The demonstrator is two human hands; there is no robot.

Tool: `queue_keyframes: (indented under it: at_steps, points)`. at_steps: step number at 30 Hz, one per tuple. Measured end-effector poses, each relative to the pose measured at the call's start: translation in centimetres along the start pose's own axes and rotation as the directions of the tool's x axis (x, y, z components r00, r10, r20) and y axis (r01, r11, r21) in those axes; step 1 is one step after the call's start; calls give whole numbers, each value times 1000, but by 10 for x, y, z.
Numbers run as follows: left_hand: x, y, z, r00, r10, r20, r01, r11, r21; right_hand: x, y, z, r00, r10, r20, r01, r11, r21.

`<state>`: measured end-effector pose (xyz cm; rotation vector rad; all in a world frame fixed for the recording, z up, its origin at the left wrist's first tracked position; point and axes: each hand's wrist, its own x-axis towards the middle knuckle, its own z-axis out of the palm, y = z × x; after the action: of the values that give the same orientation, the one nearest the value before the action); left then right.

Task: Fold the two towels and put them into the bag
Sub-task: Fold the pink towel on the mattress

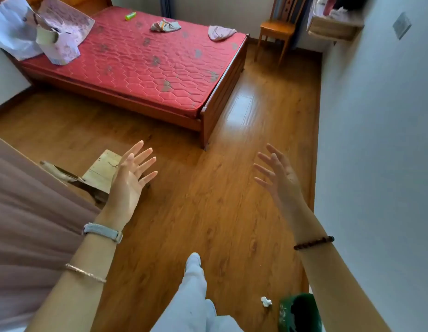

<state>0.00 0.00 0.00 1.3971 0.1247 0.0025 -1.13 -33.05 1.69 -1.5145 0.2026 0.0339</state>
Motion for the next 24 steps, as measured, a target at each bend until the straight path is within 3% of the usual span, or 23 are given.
queue_keyframes:
  at_steps: [7, 24]
  points:
    - [59, -6, 14, 998, -24, 53, 23, 999, 28, 41, 4, 1, 999, 25, -42, -24, 999, 27]
    - [264, 26, 14, 994, 55, 99, -55, 998, -1, 236, -32, 37, 996, -5, -86, 14, 995, 98]
